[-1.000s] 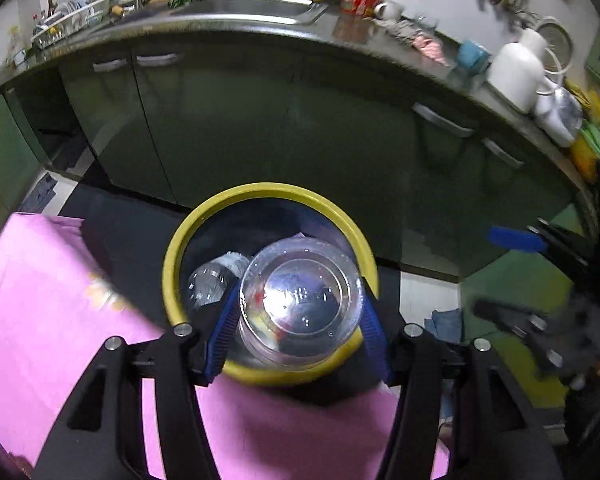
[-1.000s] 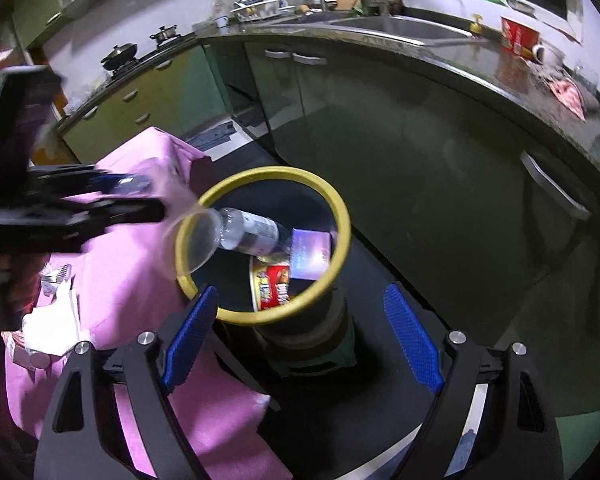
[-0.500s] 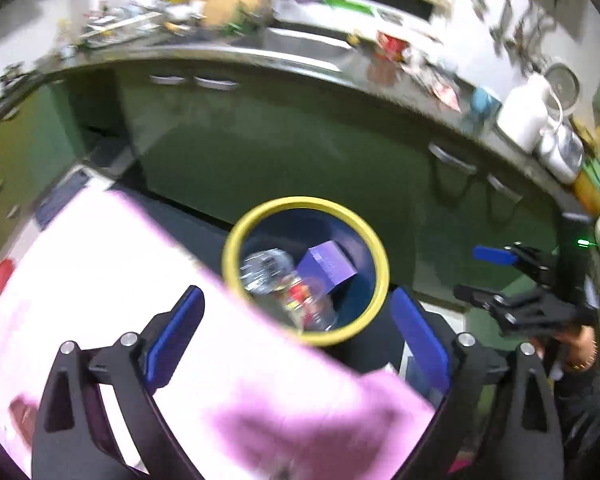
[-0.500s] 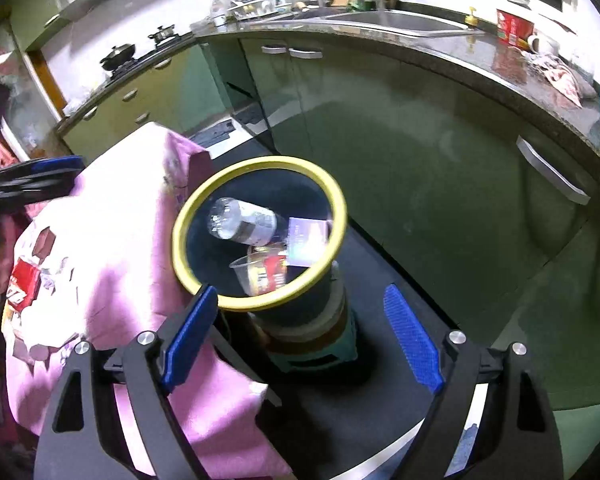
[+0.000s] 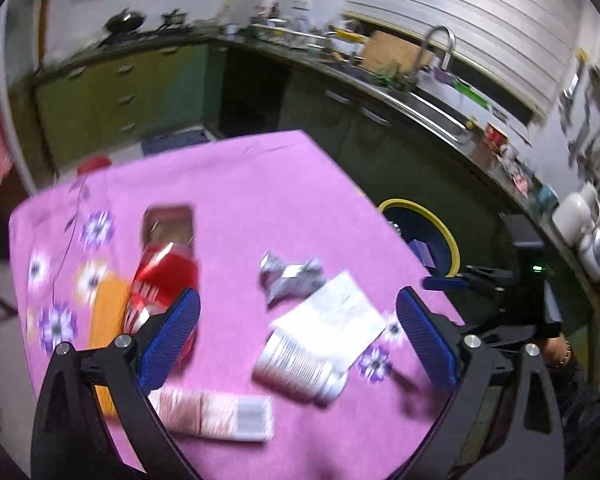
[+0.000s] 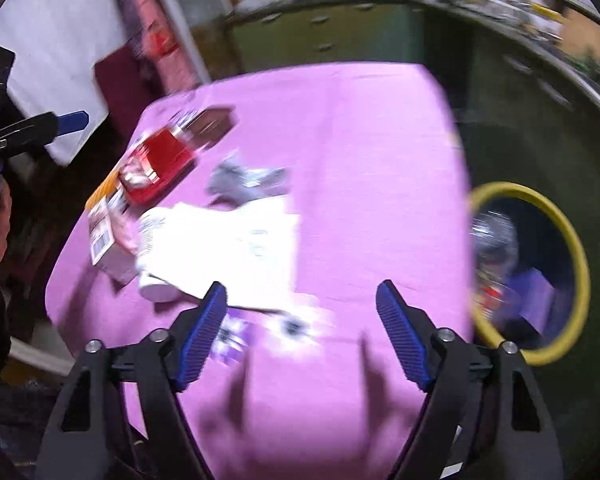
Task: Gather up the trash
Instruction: 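Pinch the white tissue with the right gripper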
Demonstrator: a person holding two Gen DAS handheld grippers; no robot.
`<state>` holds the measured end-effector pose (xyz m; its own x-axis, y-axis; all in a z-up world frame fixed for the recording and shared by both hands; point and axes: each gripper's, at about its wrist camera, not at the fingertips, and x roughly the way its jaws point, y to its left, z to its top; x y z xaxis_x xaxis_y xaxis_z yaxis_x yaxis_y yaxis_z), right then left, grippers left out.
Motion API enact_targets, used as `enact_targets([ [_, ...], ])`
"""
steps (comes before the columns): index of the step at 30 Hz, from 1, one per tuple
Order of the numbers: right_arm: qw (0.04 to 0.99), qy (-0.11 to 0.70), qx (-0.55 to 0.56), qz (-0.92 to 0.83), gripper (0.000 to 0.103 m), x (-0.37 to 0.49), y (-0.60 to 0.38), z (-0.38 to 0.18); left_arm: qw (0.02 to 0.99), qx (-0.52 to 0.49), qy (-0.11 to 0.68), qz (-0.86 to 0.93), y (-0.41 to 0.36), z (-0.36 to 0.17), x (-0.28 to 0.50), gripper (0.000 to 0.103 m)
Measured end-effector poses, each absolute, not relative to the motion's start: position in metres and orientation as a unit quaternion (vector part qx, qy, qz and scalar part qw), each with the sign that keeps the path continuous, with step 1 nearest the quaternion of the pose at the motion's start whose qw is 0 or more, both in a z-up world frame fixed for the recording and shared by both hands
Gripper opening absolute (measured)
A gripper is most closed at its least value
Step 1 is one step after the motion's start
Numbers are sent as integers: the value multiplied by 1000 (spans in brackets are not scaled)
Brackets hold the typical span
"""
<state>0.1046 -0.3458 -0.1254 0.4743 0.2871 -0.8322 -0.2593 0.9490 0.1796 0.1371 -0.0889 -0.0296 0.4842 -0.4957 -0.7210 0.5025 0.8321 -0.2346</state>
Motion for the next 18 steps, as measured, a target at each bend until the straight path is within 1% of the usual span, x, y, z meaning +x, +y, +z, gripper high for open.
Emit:
enact_targets([
  [4,845,509,-9,164,71,125,-318,-142,862,-27,423,-279,-64,-41,131,94],
  [12,829,540,-24,146,71,151,-299,-169,862,-41,423,-276,-44,-47,127,94],
  [15,831,536,-40,140,69,150,-297,-170,861,-42,424,-278,-42,-49,128,94],
  [17,834,532,-49,133,60,148,-296,-170,860,-43,425,-279,-42,-50,129,94],
  [18,836,530,-58,130,51,147,-295,-169,859,-44,426,-280,-42,-51,129,94],
])
